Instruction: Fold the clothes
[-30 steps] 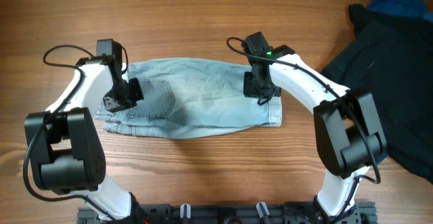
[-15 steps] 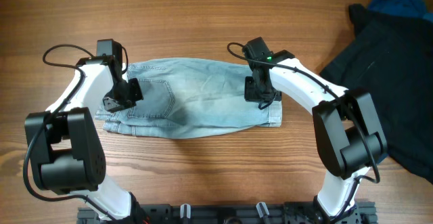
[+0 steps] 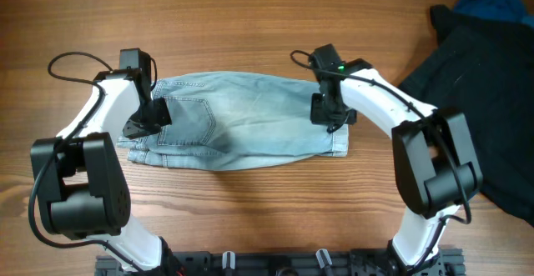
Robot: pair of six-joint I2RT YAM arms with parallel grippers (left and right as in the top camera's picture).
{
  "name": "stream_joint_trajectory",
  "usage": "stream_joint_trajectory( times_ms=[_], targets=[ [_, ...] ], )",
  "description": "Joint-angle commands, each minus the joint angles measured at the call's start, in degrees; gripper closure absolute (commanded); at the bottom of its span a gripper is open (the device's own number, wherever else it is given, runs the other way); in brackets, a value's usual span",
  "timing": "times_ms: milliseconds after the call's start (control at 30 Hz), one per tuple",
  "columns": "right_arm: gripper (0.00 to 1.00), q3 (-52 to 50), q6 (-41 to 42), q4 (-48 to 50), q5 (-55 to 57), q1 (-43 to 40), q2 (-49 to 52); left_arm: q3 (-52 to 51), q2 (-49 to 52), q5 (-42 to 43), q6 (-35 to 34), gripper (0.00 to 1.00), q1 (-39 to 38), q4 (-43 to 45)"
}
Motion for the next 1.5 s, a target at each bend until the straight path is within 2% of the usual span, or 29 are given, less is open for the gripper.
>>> stream_joint_trajectory(
  times_ms=[0,267,433,667,900,1167,1233,1333,1467],
  targets=[
    [0.95,-2.4,-2.2,-0.6,6.4,-4.1,1.5,-0.7,0.8,-3.6,-1.4,0.96,0.0,-0.2],
    [0.95,-2.4,-4.1,-0.3,7.9,-6.0,1.5,-0.7,0.8,-2.6,-1.5,0.96,-0.1,-0.2],
    [0.94,-2.3,-5.1,0.5,9.9,-6.5,1.5,-0.7,0.8,2.0,-4.9,0.96,-0.1,-1.7],
    [0.93,-2.3,-5.1,0.7,12.2,-9.4,1.5,-0.6,0.7,9.7,-5.1,0.96,-0.5,-1.7],
    [0.93,-1.5,-8.0,-0.9,12.0,-11.0,1.4,0.1,0.5,10.0,-5.0,0.96,-3.7,-1.5],
    [0.93,0.7,-8.1,-4.7,15.2,-10.8,1.4,7.1,0.0,10.0,-5.0,0.94,-5.4,-4.4],
    [0.82,2.2,-8.1,-6.0,15.2,-10.8,1.3,8.9,-0.5,10.0,-5.0,0.92,-5.4,-5.0],
    [0.75,4.5,-8.1,-7.3,15.4,-10.8,0.0,10.8,-1.2,10.0,-4.9,0.88,-5.4,-5.2],
    [0.49,7.6,-8.3,-7.5,15.4,-10.8,-3.8,12.0,-2.1,10.0,-4.4,0.78,-5.4,-5.2]
  ],
)
